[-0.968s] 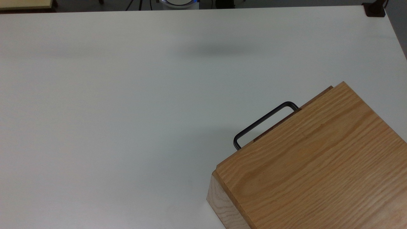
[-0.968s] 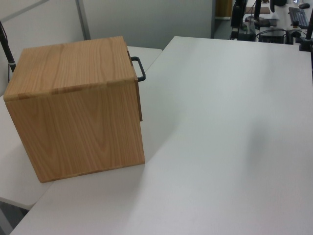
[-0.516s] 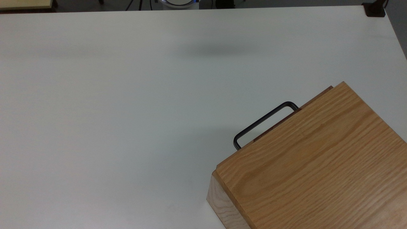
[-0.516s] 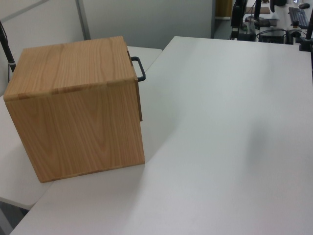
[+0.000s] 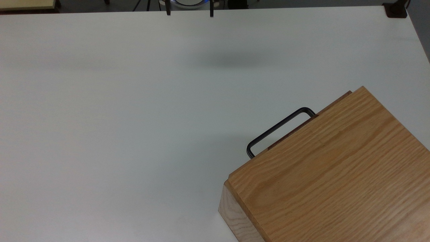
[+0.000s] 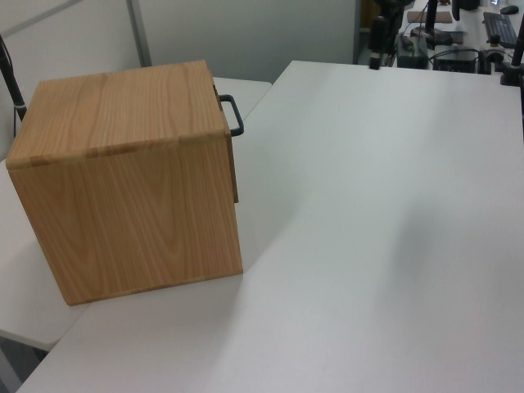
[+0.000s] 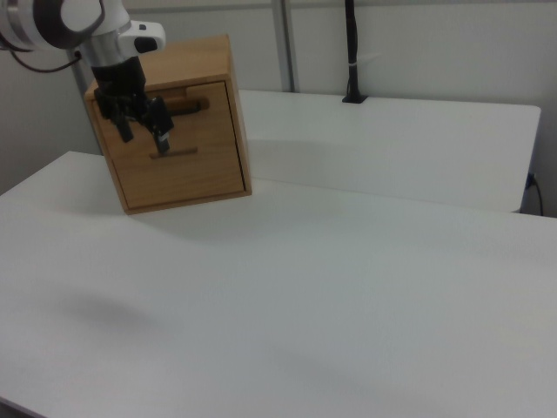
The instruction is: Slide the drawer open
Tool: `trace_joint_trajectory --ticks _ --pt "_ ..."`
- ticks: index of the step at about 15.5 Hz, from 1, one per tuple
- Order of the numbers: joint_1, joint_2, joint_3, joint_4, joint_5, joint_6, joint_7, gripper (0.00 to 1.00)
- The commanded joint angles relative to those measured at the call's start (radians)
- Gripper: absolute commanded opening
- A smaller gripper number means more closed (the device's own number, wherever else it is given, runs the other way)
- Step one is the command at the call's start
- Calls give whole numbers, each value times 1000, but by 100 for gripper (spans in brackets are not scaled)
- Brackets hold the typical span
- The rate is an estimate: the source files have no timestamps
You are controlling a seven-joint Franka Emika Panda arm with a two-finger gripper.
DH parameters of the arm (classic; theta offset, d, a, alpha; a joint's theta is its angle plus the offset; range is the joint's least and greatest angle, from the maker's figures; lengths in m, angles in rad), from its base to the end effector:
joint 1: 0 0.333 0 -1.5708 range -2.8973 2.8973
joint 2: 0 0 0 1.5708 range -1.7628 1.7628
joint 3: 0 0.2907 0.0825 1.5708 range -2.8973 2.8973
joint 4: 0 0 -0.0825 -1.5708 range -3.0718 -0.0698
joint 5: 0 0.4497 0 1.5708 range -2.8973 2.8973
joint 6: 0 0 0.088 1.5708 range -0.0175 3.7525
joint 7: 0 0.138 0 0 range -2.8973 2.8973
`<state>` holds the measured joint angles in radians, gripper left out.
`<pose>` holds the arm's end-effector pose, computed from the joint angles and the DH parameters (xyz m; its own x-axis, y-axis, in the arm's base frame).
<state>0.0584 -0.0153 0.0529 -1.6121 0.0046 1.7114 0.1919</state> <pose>0.6289 0.0711 0.5687 0.9904 -0.0818 0.1115 -0.0794 -0.9965 -0.0255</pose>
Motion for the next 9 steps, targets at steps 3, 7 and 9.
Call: trace_joint_trajectory --ticks 3,7,9 --pt "67 116 4 9 67 371 603 99" --pt "81 215 5 17 95 679 923 65" --pt "83 256 11 18 106 781 995 44"
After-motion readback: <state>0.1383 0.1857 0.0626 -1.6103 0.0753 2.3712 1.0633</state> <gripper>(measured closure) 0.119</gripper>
